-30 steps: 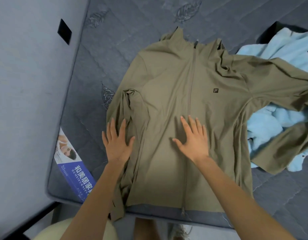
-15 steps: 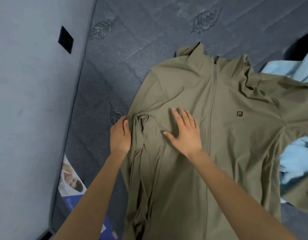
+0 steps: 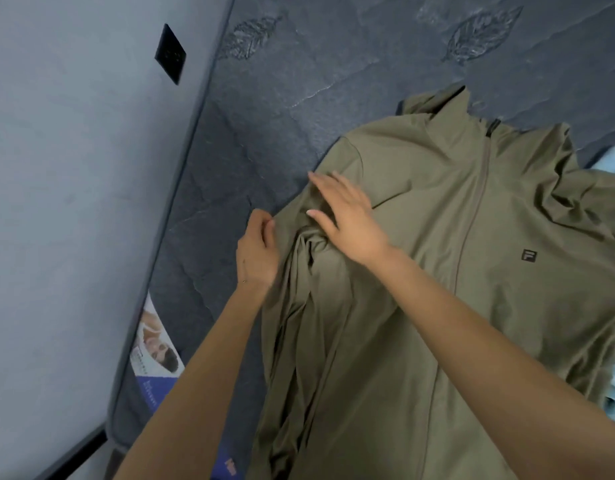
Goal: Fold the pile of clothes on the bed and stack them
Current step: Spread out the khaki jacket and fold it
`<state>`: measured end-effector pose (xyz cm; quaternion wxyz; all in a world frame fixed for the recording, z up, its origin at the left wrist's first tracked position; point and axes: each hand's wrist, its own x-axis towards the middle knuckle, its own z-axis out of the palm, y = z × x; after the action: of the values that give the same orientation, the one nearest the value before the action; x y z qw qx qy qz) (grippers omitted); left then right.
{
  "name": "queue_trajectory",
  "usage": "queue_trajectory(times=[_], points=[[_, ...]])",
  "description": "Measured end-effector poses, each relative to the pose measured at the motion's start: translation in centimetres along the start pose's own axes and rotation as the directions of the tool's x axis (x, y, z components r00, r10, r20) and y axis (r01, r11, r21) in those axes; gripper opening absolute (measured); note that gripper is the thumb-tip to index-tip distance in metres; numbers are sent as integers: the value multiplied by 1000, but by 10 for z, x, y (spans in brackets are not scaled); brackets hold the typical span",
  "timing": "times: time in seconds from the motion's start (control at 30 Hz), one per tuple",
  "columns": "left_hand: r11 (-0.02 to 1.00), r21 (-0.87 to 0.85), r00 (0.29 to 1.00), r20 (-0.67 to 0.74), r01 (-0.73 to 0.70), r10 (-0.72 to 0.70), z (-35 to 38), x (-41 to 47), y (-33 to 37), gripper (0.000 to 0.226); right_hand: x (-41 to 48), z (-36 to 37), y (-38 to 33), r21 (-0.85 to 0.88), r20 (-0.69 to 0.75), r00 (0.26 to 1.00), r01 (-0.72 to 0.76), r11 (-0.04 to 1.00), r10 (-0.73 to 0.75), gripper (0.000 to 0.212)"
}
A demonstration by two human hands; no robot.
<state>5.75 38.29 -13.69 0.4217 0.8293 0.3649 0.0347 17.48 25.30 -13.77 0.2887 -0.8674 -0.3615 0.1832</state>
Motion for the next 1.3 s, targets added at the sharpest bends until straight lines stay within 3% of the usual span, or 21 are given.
queue_trajectory(times=[0.1, 0.17, 0.3, 0.43, 0.5, 0.6, 0.7, 0.77, 0.83, 0.9, 1.0, 1.07, 1.1, 1.13, 1.2, 1.3], points=[[989, -131, 997, -6, -72, 72, -18, 14, 11, 15, 29, -7, -20, -88, 213, 968, 155, 984, -133, 53], [981, -173, 996, -14, -85, 84, -32, 23, 17, 15, 49, -12, -31, -158, 273, 952, 189, 969, -141, 38], [970, -239, 994, 111, 35, -8, -55, 28, 8, 16, 72, -15, -46, -70, 118, 987, 113, 991, -105, 15], [930, -181, 860, 468, 320, -204, -67, 11, -28, 20, 76, -11, -51, 5, -53, 998, -28, 1000, 28, 8], [926, -203, 880, 426, 319, -210, -71, 2, -47, 20, 73, -8, -51, -70, -57, 997, -58, 996, 54, 10], [932, -291, 949, 285, 216, -131, -83, -3, -60, 24, 65, -1, -61, -210, 134, 990, 78, 975, -50, 29], [944, -309, 966, 256, 117, -36, -94, -1, -53, 31, 59, 11, -91, -198, 375, 905, 290, 936, -200, 60], [938, -338, 971, 240, 81, 2, -103, 1, -48, 28, 60, 21, -111, -213, 481, 839, 395, 893, -256, 61], [915, -387, 964, 265, 118, -12, -115, -1, -45, 19, 63, 25, -127, -206, 536, 803, 423, 883, -260, 43], [903, -381, 930, 364, 201, -53, -128, -7, -52, 14, 67, 25, -137, -155, 556, 803, 354, 922, -215, 23], [903, -131, 763, 592, 410, -260, -145, -19, -81, 22, 72, 23, -140, -69, 495, 854, 224, 972, -162, 15], [914, 89, 663, 660, 396, -352, -152, -29, -106, 18, 74, 23, -138, -33, 433, 894, 149, 988, -120, 14], [922, 153, 661, 656, 356, -364, -155, -34, -117, 12, 75, 23, -136, -26, 404, 910, 114, 993, -94, 13], [925, 161, 689, 627, 343, -364, -159, -38, -126, 9, 76, 24, -134, -28, 373, 926, 82, 996, -66, 13], [927, 0, 799, 508, 375, -324, -170, -44, -138, 16, 77, 26, -129, -59, 303, 953, 28, 998, -9, 10], [906, -316, 958, 155, 281, -243, -193, -48, -138, 32, 74, 34, -129, -158, 235, 970, -29, 987, 66, 14]])
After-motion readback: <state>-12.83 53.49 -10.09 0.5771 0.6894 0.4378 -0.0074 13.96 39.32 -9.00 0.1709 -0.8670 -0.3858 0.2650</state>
